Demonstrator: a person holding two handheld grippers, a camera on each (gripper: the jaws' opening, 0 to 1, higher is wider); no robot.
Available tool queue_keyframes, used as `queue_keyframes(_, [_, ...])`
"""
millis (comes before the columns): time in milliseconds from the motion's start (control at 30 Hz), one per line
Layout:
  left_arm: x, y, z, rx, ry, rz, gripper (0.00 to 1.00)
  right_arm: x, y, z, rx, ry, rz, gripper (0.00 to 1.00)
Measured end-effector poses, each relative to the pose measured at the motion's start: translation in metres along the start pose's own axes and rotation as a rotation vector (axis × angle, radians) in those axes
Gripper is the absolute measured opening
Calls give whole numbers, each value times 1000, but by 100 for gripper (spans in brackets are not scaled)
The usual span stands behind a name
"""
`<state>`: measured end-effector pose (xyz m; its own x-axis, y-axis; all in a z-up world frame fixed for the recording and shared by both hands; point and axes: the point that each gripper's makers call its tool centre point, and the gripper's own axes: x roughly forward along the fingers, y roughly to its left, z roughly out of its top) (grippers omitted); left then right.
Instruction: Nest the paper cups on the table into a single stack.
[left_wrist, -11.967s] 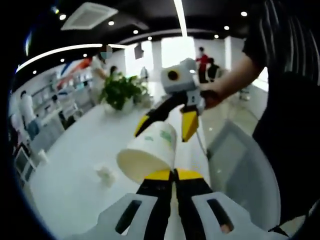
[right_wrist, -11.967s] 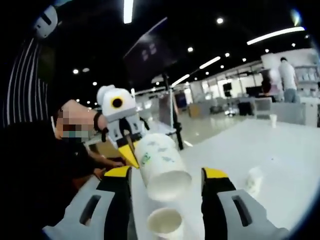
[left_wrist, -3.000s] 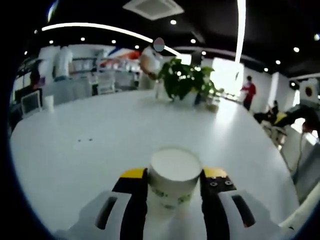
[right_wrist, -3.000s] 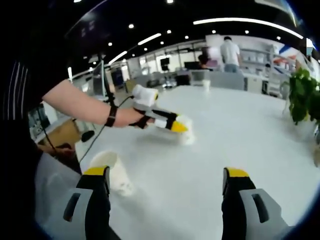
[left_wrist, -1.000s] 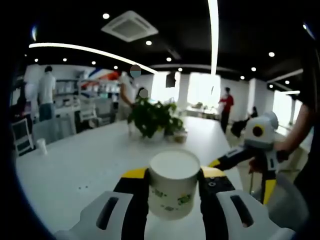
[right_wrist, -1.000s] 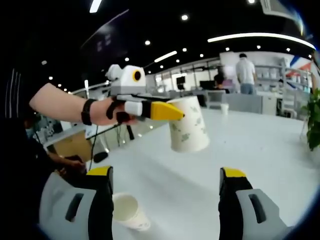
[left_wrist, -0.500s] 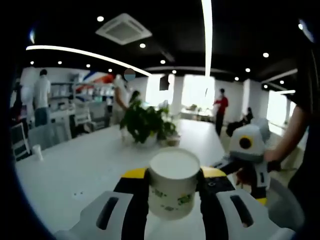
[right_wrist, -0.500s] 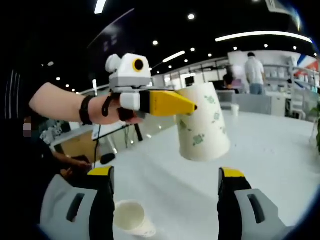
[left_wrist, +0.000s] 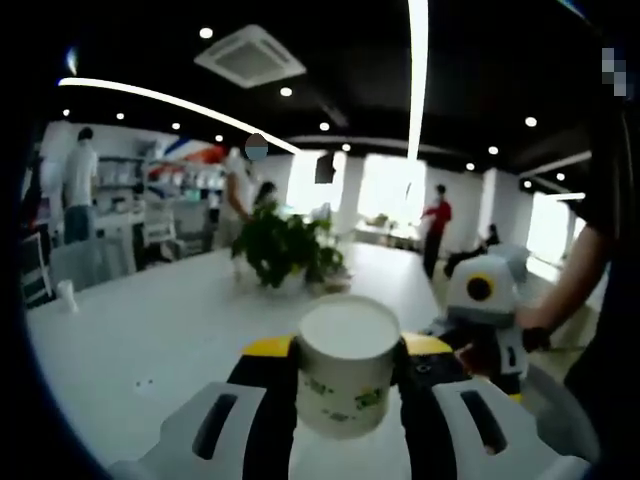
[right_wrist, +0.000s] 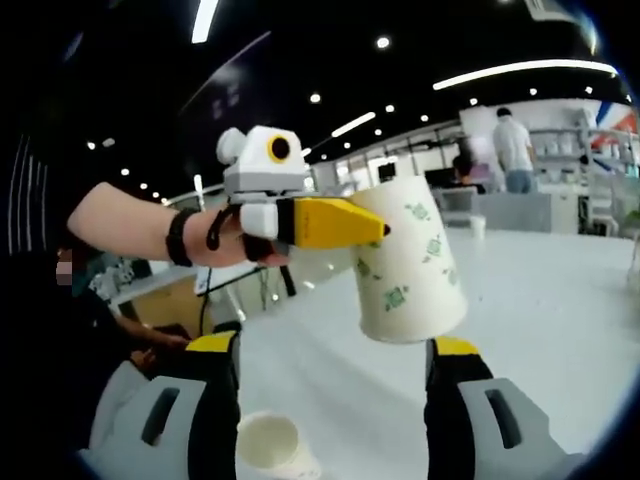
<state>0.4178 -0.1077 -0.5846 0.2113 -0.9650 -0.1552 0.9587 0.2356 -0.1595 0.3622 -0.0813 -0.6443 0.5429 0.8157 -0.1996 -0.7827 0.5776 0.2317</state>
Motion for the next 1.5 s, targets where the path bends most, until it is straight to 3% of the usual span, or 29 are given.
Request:
queue_keyframes(400, [-3,0,-4,0,19,-12,37,-13,-10,19,77,-89,3,67])
queue_keyframes(967, [-5,1,3,-2,0,-9,37,-29,-20,45,166,-203,29,49])
queue_keyframes(1500, [-8,-9,6,19,6,-20,37,-44,-29,62,283,-314,51,24])
